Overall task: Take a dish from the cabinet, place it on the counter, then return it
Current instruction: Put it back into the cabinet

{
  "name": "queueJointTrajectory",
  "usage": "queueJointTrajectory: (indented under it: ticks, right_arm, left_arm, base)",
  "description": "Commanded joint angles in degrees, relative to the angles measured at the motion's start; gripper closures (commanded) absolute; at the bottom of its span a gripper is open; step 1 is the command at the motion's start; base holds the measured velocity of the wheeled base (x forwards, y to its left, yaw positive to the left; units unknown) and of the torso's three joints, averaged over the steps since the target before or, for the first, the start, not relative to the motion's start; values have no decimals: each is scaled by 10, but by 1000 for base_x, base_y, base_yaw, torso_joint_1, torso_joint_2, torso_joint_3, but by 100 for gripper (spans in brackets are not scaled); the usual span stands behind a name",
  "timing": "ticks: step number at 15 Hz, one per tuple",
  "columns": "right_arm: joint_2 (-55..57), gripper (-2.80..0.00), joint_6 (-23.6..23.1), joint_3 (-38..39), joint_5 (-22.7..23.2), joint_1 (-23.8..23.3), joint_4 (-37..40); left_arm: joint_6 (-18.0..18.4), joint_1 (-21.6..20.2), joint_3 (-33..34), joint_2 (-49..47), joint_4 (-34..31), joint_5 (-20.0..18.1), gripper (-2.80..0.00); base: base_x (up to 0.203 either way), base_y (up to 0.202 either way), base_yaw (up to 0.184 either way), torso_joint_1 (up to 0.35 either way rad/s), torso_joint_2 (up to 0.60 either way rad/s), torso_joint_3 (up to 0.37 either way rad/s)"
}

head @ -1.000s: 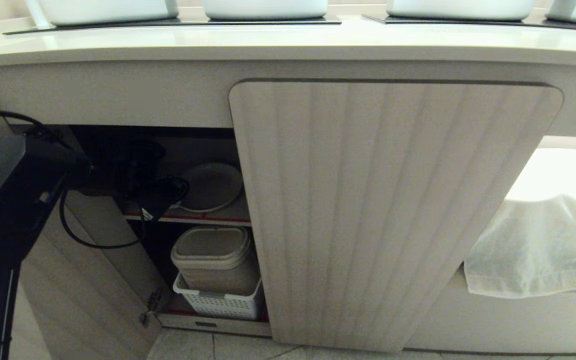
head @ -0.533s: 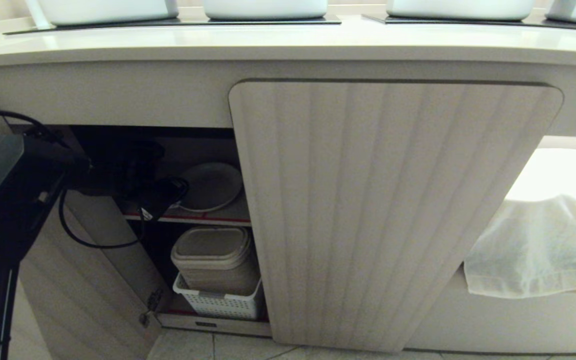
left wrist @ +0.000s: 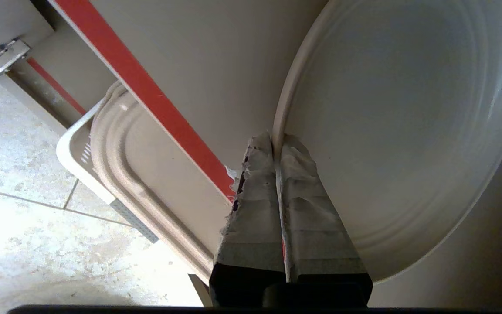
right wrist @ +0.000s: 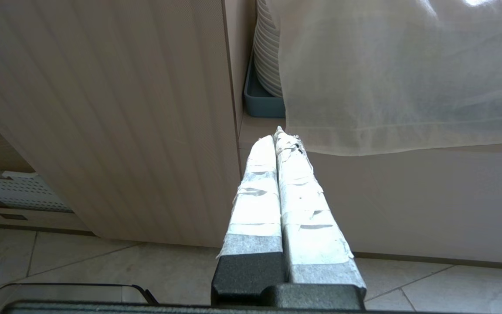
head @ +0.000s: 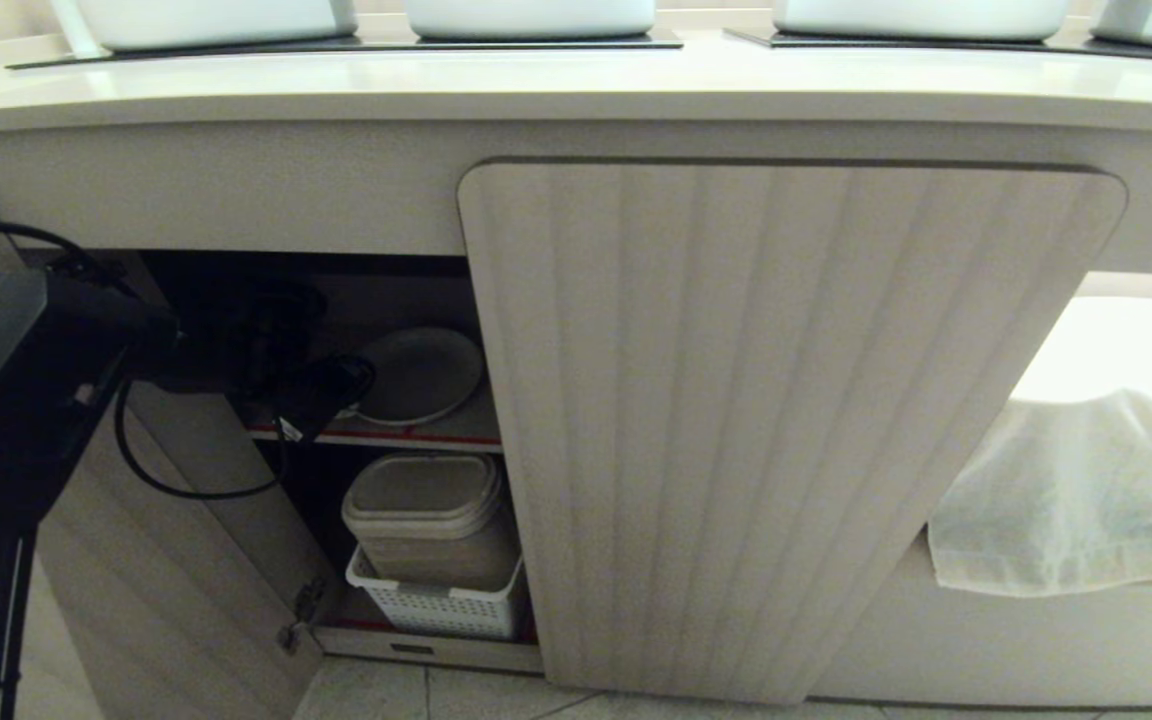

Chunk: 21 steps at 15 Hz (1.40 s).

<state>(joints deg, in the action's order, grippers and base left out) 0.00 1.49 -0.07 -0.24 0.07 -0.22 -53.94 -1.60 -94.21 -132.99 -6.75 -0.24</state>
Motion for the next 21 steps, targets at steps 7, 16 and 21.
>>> queueJointTrajectory:
  ticks: [7, 16, 21]
  right_arm:
    - [0, 0, 0, 1, 0, 0, 0]
    - [0, 0, 0, 0, 0, 0, 0]
    - [1, 0, 0, 0, 0, 0, 0]
  left_arm:
    - [-3, 4, -5, -9, 2, -4, 0]
    - [-3, 5, -18, -16, 2, -5, 0]
    - [-3, 5, -18, -15, 2, -5, 0]
  base:
    - [0, 0, 0, 0, 0, 0]
    - [0, 0, 0, 0, 0, 0]
    - [0, 0, 0, 0, 0, 0]
